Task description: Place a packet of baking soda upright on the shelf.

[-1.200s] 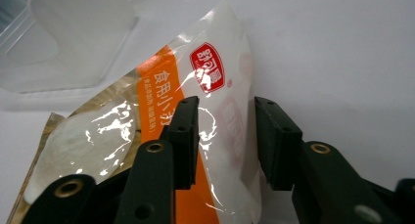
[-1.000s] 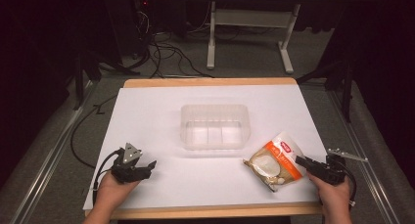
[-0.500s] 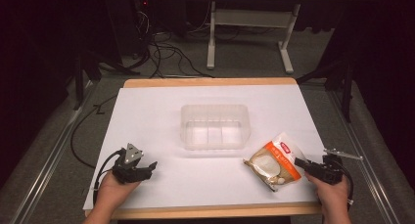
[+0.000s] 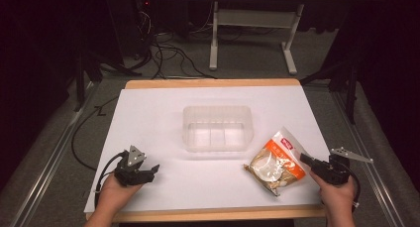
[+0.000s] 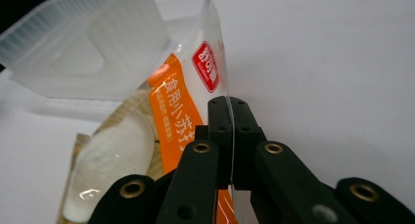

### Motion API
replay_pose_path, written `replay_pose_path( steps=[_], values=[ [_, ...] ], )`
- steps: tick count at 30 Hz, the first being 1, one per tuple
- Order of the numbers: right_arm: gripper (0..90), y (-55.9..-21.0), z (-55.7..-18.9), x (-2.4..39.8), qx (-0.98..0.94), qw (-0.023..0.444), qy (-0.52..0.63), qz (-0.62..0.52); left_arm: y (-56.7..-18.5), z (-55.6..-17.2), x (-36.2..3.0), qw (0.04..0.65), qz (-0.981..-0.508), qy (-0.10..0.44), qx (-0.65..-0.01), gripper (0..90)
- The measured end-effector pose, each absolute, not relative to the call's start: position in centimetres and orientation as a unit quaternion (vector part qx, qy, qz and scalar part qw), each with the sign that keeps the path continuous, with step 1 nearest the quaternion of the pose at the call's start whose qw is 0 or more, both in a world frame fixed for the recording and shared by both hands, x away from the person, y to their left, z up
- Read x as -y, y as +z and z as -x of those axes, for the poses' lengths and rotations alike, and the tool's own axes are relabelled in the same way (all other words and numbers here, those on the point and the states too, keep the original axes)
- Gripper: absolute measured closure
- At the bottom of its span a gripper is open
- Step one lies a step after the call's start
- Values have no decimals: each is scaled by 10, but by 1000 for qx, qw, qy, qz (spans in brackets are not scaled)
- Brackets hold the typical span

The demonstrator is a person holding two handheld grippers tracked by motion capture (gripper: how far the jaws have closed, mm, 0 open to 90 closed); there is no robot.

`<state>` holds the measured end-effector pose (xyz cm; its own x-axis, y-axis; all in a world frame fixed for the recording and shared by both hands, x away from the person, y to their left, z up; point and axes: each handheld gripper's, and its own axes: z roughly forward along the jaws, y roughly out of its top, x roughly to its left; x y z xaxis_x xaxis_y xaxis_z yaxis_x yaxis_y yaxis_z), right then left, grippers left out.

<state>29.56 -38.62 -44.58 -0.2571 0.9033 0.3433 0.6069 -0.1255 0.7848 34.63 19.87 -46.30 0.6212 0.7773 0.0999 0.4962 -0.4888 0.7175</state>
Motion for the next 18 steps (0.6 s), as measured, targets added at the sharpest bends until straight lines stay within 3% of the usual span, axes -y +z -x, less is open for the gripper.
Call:
replay_pose_path(
  steps=[18],
  values=[
    [900,-381,-273,345,-627,275,533,-497,-465,-347,-196,327,-841,209,-377,308]
  ],
)
